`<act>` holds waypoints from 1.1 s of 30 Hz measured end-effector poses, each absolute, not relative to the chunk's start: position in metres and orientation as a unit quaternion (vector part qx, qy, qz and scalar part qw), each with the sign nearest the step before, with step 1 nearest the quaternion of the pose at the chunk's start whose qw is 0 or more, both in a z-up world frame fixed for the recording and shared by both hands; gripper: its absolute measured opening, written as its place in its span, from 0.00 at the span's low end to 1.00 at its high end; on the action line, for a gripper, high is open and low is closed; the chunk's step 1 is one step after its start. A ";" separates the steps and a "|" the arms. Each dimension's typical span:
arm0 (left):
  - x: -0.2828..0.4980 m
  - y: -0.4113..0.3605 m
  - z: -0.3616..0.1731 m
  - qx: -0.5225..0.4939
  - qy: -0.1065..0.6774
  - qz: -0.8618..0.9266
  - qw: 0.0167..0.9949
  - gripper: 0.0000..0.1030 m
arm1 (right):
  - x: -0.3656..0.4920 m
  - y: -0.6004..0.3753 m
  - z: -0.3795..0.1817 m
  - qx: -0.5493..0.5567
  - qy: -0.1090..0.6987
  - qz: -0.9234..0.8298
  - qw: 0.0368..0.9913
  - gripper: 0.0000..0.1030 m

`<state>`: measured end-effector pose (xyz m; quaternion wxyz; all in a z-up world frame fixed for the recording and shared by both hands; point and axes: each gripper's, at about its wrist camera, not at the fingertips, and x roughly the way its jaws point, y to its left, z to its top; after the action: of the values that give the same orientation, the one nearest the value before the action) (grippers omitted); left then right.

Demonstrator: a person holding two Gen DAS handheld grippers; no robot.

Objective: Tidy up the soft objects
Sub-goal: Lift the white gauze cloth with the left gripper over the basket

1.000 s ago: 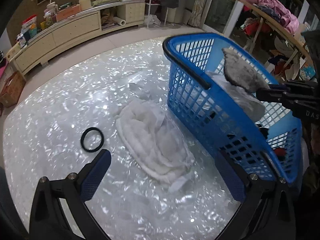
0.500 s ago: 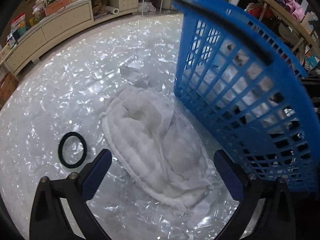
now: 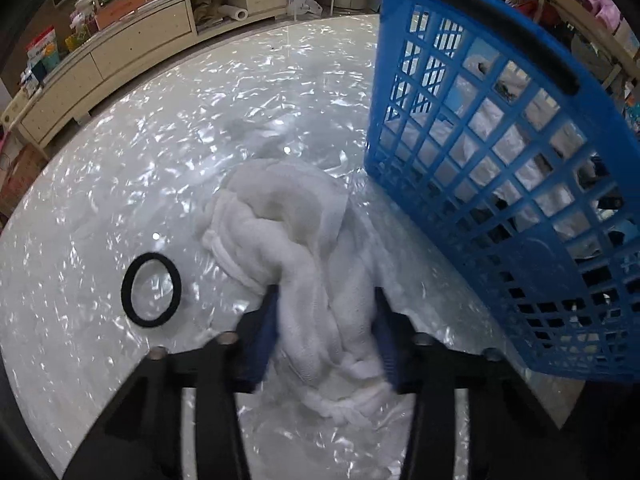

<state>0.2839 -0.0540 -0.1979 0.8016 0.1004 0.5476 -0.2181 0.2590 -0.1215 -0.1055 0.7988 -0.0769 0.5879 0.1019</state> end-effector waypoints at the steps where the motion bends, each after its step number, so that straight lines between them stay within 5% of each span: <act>1: 0.280 -0.052 -0.197 0.095 0.549 -0.218 0.801 0.34 | 0.257 -0.122 -0.103 -0.077 0.585 0.099 0.801 0.40; 2: 0.277 -0.049 -0.197 0.092 0.551 -0.216 0.800 0.34 | 0.255 -0.124 -0.103 -0.073 0.584 0.100 0.803 0.53; 4: 0.269 -0.044 -0.194 0.089 0.553 -0.212 0.801 0.34 | 0.248 -0.127 -0.099 -0.055 0.581 0.111 0.804 0.61; 10: 0.241 -0.023 -0.172 0.067 0.543 -0.209 0.810 0.34 | 0.225 -0.133 -0.088 -0.046 0.565 0.108 0.817 0.67; 13: 0.226 -0.016 -0.155 0.066 0.532 -0.212 0.817 0.33 | 0.214 -0.137 -0.081 -0.048 0.556 0.104 0.823 0.81; 18: 0.200 -0.013 -0.121 0.061 0.510 -0.213 0.831 0.33 | 0.197 -0.150 -0.067 -0.035 0.541 0.110 0.833 0.88; 20: 0.196 -0.012 -0.108 0.059 0.501 -0.214 0.836 0.33 | 0.190 -0.157 -0.061 -0.030 0.531 0.110 0.839 1.00; 33: 0.167 -0.043 -0.024 0.082 0.429 -0.237 0.868 0.33 | 0.154 -0.192 -0.038 -0.008 0.474 0.093 0.876 1.00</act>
<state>0.1666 -0.0429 -0.0240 0.8679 0.0825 0.4288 -0.2368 0.1545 -0.1920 -0.0379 0.8757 -0.0077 0.4739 0.0929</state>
